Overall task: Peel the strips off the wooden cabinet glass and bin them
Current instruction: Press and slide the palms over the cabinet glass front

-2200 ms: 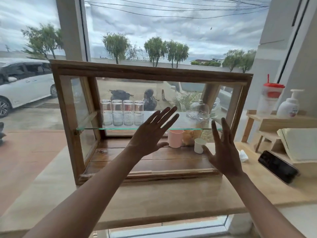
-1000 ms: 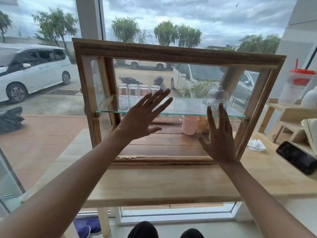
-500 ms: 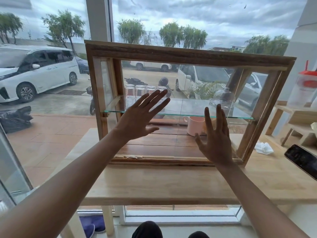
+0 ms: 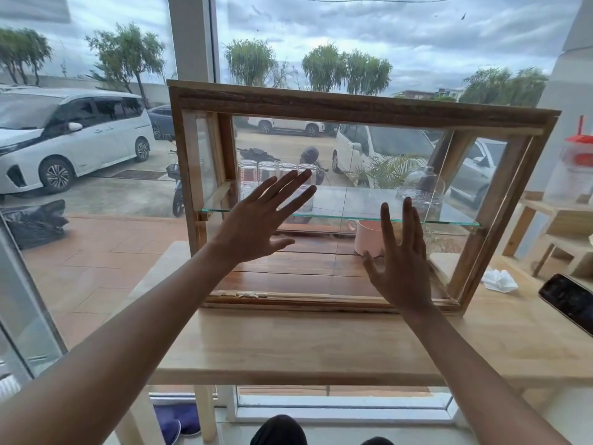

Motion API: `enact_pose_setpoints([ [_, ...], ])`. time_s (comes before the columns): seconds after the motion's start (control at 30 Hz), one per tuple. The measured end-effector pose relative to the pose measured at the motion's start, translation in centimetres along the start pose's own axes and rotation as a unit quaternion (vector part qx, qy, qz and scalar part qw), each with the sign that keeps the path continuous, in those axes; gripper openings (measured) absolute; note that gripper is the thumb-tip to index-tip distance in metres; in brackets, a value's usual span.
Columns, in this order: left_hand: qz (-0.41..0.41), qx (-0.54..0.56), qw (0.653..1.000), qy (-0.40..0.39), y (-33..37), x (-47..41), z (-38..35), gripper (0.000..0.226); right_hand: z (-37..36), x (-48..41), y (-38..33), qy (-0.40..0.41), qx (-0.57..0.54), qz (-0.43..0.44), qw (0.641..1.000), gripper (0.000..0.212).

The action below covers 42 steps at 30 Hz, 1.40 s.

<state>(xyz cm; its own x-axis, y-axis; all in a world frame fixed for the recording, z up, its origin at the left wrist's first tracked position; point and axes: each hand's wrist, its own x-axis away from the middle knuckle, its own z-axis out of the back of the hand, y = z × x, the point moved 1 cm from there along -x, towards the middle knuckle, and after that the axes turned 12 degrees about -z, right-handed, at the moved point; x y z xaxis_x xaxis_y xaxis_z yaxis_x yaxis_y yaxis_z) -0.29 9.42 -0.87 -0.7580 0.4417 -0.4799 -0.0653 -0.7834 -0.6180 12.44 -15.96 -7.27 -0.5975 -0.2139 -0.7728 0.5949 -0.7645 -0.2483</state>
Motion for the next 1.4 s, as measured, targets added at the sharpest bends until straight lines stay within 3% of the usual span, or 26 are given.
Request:
enact_pose_setpoints([
  [1.13, -0.020, -0.012, 1.000, -0.021, -0.9, 1.0, 0.4, 0.099, -0.8, 0.4, -1.0, 0.004, 0.027, -0.013, 1.000, 0.090],
  [1.3, -0.025, 0.016, 0.999, -0.026, -1.0, 1.4, 0.4, 0.095, -0.8, 0.5, -1.3, 0.007, 0.019, -0.013, 1.000, 0.086],
  [1.4, 0.000, 0.097, 0.995, 0.007, -0.5, 3.2, 0.6, 0.083, -1.0, 1.0, -2.3, 0.025, -0.012, 0.002, 1.000, 0.076],
])
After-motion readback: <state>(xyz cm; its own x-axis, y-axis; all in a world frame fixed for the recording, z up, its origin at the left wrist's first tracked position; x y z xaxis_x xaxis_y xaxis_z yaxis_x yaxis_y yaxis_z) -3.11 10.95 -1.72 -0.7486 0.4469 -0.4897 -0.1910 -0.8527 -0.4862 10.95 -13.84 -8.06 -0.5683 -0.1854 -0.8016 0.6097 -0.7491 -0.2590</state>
